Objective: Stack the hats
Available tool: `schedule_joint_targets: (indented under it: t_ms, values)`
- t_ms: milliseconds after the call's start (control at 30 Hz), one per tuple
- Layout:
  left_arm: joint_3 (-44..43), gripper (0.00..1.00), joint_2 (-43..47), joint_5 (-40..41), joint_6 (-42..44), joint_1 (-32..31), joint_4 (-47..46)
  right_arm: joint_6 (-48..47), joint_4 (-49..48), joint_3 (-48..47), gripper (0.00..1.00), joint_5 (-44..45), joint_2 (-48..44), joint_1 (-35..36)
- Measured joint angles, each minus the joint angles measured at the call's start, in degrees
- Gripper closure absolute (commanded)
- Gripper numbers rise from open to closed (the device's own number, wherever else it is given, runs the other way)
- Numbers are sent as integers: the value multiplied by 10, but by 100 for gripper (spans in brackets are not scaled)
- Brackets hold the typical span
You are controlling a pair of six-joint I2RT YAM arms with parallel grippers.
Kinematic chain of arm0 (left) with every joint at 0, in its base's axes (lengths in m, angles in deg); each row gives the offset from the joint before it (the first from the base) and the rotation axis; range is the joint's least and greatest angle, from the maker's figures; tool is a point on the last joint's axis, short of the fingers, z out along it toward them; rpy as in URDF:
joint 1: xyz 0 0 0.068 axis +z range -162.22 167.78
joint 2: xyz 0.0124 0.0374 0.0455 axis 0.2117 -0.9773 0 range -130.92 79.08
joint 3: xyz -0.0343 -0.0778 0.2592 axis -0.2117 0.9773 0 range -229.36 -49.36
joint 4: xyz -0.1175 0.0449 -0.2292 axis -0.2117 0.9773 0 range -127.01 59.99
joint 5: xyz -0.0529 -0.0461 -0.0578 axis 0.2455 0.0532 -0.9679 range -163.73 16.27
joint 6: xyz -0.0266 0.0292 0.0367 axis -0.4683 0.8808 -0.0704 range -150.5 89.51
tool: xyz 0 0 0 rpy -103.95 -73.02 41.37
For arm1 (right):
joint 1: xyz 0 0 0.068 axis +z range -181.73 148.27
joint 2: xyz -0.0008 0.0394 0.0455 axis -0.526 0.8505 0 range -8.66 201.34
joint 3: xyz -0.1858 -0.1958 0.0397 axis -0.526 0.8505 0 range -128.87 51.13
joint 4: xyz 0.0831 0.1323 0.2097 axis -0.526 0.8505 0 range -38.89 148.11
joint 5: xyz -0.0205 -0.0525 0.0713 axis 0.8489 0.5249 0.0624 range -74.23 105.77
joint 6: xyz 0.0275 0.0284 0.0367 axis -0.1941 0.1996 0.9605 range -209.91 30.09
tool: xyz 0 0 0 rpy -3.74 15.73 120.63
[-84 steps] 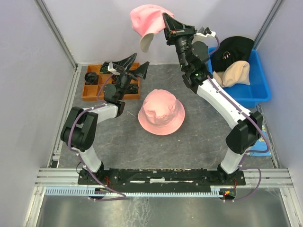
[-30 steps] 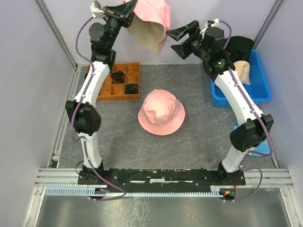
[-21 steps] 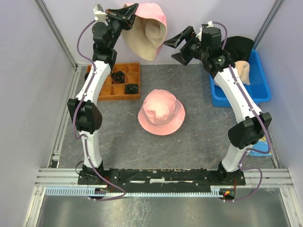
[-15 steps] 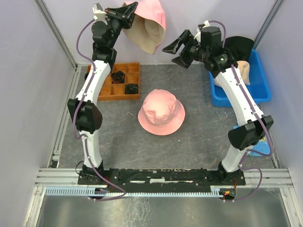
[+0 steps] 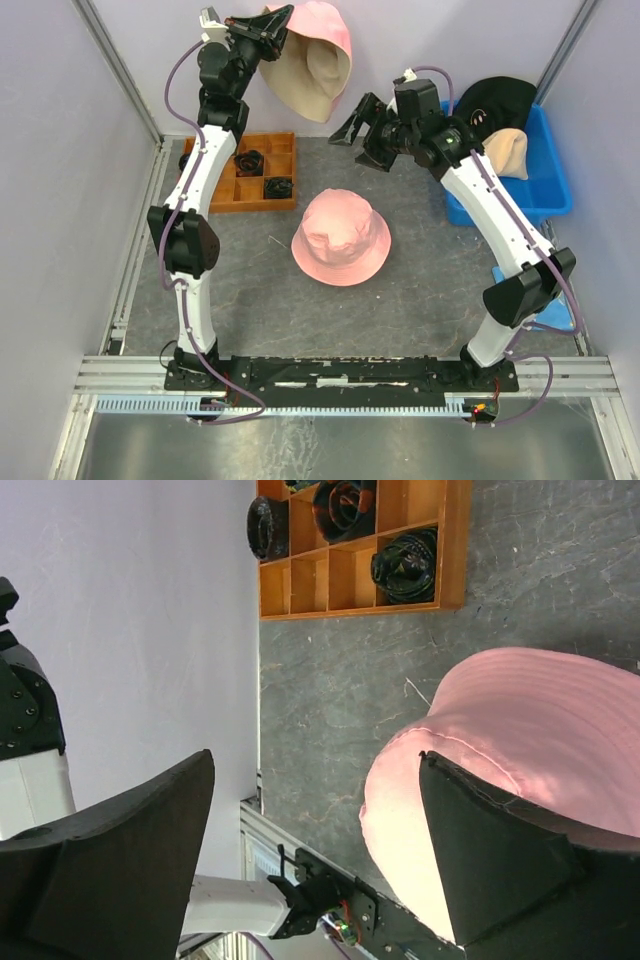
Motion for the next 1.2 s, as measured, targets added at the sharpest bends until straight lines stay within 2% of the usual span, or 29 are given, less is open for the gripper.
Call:
schedule_joint_targets:
  t_ms: [267, 400, 533, 600, 667, 833, 900, 1033, 1200]
  values:
    - [0, 97, 0, 0, 0, 0, 4, -23, 5, -37, 4, 76, 47, 36]
    - [3, 97, 0, 0, 0, -1, 2, -25, 7, -49, 7, 108, 76, 47]
    - [14, 97, 6, 0, 0, -1, 3, 8, -24, -34, 15, 96, 79, 39]
    - [15, 97, 6, 0, 0, -1, 3, 53, -105, 39, 19, 76, 47, 28]
    - [15, 97, 6, 0, 0, -1, 3, 118, -177, 136, 19, 60, -1, 16]
    - [15, 97, 6, 0, 0, -1, 2, 313, -392, 289, 11, 67, -74, 2]
    - [15, 97, 6, -1, -1, -3, 1, 412, -500, 332, 2, 90, -78, 8]
    - [15, 97, 6, -4, -6, -5, -3, 548, -676, 347, 1, 136, -21, 31]
    - [15, 97, 11, -8, -16, -9, -11, 612, -738, 351, 1, 207, 31, 69]
